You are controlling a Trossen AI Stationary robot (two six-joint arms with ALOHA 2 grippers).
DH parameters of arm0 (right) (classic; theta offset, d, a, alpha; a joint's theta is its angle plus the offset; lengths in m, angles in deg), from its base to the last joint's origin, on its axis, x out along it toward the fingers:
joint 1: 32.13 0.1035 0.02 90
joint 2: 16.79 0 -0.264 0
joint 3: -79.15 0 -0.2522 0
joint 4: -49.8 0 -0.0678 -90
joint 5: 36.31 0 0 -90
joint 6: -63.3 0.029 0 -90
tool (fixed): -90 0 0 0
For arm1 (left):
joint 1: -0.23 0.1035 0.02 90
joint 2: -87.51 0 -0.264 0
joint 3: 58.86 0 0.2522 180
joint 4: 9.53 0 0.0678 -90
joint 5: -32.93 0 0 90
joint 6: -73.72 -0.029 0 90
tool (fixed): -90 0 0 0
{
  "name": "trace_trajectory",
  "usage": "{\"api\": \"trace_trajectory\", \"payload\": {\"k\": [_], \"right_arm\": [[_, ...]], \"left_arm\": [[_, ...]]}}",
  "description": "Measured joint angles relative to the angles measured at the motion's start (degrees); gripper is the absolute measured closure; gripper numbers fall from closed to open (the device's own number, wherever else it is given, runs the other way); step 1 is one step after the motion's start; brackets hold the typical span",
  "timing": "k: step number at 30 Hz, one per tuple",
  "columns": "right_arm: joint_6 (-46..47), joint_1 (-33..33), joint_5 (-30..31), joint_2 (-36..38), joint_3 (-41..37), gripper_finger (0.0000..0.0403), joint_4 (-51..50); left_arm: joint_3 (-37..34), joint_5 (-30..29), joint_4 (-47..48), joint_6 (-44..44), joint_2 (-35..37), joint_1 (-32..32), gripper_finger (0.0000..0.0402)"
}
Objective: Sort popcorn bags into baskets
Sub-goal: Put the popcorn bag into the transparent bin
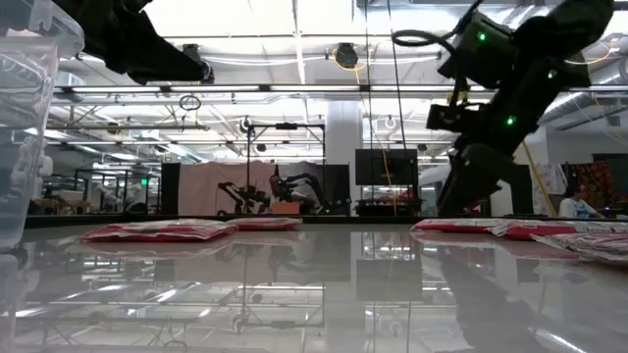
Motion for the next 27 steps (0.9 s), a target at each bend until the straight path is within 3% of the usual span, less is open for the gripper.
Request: {"api": "trace_trajectory", "payload": {"k": [16, 19, 25, 27], "right_arm": [[-2.5, -5.7, -4.7, -1.8, -8.0, 0.021, 14.0], [-2.5, -5.7, -4.6, -3.1, -9.0, 0.0245, 16.3], [-2.8, -5.7, -4.4, -6.1, -9.1, 0.0373, 19.5], [-2.7, -5.7, -4.3, -6.4, -9.1, 0.0393, 20.5]], "left_arm": [[0.0, 1.8, 0.0, -0.6, 0.0, 3.3, 0.0284], [0.0, 1.8, -0.1, -0.5, 0.0, 3.9, 0.0284], [0.0, 1.8, -1.4, -0.2, 0.0, 4.3, 0.0284], [0.0, 2.8, -2.3, 0.3, 0.0, 4.3, 0.0284]]}}
